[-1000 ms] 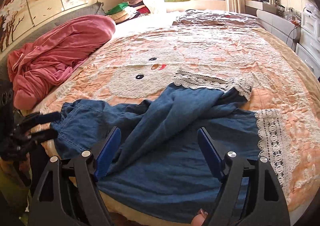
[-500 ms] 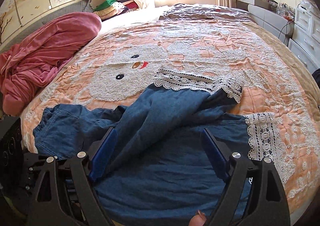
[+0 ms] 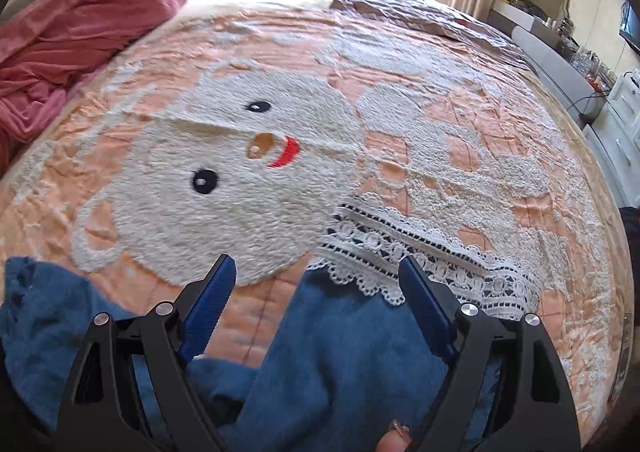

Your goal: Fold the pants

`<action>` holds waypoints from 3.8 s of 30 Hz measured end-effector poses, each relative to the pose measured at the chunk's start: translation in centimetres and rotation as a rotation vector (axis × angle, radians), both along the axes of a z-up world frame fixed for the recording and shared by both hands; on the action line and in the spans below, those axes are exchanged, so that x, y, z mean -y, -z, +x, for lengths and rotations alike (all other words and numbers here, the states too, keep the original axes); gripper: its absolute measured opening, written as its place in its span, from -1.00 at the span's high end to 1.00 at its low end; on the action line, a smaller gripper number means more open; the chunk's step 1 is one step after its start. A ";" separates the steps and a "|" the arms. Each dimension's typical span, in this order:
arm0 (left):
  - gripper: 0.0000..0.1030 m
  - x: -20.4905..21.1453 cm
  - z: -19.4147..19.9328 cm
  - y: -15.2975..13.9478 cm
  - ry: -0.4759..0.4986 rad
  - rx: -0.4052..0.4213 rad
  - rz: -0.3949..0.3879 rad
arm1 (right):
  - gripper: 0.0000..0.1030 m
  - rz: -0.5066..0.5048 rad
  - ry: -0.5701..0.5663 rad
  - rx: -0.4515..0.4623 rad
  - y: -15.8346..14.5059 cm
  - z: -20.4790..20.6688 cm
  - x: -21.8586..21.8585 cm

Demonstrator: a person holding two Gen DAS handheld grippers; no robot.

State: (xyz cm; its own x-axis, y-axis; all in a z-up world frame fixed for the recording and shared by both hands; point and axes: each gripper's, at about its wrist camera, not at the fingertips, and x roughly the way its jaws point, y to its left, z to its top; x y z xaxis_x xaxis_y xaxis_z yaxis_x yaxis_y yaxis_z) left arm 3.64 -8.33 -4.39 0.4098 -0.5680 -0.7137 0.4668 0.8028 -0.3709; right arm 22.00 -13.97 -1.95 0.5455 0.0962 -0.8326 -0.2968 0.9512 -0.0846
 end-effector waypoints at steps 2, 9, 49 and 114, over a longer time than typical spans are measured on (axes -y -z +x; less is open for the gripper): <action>0.93 -0.1 0.1 0.0 0.002 0.001 -0.004 | -0.23 -0.019 0.069 -0.039 1.3 1.9 0.5; 0.96 -0.8 0.8 0.0 -0.001 -0.006 -0.027 | 0.79 0.091 0.046 -0.032 1.5 2.3 3.1; 0.99 2.1 -0.6 -3.8 0.212 0.268 0.152 | 0.80 0.778 0.430 0.157 -3.4 -18.8 26.2; 0.11 -0.4 -2.8 -4.5 0.147 0.239 0.067 | 0.06 0.324 0.228 -0.025 1.5 -21.3 20.5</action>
State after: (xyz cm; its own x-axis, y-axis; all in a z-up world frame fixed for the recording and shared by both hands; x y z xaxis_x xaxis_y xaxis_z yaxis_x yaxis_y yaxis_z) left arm 0.80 -7.97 0.08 0.4875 -0.5884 -0.6451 0.6477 0.7392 -0.1847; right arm 0.68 -34.45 -3.41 0.5634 0.2349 -0.7921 -0.0731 0.9691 0.2354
